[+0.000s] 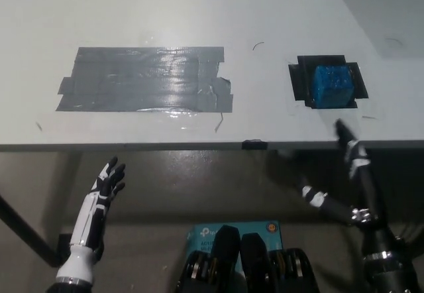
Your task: A rubick's cube is kept in the black marked spot on the table and the robot uses its right arm to pick it up and hands it to a person
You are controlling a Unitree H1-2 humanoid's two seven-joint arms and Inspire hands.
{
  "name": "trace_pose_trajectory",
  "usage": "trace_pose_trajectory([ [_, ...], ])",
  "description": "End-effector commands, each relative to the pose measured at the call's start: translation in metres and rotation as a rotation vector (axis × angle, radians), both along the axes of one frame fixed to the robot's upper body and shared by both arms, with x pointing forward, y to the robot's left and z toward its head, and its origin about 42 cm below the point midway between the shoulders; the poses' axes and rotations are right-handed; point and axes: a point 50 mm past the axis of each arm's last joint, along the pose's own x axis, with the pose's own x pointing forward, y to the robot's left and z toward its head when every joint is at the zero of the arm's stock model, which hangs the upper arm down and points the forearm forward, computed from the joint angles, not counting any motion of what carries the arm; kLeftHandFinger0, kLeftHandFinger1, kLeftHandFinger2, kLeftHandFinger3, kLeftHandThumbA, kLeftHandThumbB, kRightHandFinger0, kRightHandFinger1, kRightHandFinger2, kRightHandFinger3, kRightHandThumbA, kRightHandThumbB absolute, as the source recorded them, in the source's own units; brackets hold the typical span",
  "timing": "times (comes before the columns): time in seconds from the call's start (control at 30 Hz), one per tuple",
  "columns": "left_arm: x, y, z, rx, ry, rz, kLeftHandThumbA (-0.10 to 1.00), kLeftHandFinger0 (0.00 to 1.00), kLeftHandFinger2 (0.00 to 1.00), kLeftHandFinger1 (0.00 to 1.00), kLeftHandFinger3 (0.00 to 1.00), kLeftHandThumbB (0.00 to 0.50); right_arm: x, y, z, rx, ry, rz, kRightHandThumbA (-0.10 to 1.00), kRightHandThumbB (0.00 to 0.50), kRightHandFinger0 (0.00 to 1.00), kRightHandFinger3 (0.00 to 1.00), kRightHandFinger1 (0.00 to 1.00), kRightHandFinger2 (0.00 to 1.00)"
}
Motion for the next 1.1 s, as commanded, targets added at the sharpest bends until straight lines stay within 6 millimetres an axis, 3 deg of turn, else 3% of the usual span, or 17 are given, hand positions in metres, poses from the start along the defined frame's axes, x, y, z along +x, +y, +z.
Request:
trace_pose_trajectory([
  [0.0, -0.003, -0.001, 0.007, 0.012, -0.066, -0.018, 1.00, 1.00, 1.00, 1.00, 1.00, 0.166, 0.012, -0.010, 0.054, -0.039, -0.177, -0.152, 0.95, 0.311, 1.00, 1.00, 1.00, 1.00],
  [0.13, -0.007, -0.001, 0.003, 0.013, -0.055, -0.024, 1.00, 1.00, 1.00, 1.00, 1.00, 0.173, 0.044, -0.018, 0.075, -0.045, -0.139, -0.228, 0.95, 0.336, 1.00, 1.00, 1.00, 1.00],
  [0.43, -0.007, -0.003, 0.004, 0.015, -0.060, -0.022, 1.00, 1.00, 1.00, 1.00, 1.00, 0.184, 0.106, -0.015, 0.094, -0.062, -0.042, -0.304, 0.96, 0.351, 1.00, 1.00, 1.00, 1.00],
  [0.53, -0.007, -0.003, 0.005, 0.008, -0.056, -0.026, 1.00, 1.00, 1.00, 1.00, 1.00, 0.184, 0.127, -0.014, 0.094, -0.046, -0.005, -0.306, 0.92, 0.369, 1.00, 1.00, 1.00, 1.00],
  [0.63, -0.007, -0.003, 0.004, 0.007, -0.059, -0.028, 1.00, 1.00, 1.00, 1.00, 1.00, 0.182, 0.144, -0.013, 0.090, -0.023, 0.051, -0.289, 0.92, 0.419, 1.00, 1.00, 1.00, 1.00],
  [0.73, -0.007, -0.004, 0.005, 0.010, -0.058, -0.028, 1.00, 1.00, 1.00, 1.00, 1.00, 0.186, 0.158, -0.009, 0.087, -0.023, 0.104, -0.283, 0.94, 0.424, 1.00, 1.00, 1.00, 1.00],
  [0.8, -0.005, -0.004, 0.006, 0.018, -0.062, -0.035, 1.00, 1.00, 1.00, 1.00, 1.00, 0.183, 0.168, -0.008, 0.085, 0.012, 0.130, -0.246, 0.89, 0.410, 1.00, 1.00, 1.00, 1.00],
  [1.07, -0.002, -0.005, 0.009, 0.019, -0.074, -0.043, 1.00, 1.00, 1.00, 1.00, 1.00, 0.191, 0.187, -0.003, 0.069, 0.031, 0.251, -0.189, 0.90, 0.448, 1.00, 1.00, 1.00, 1.00],
])
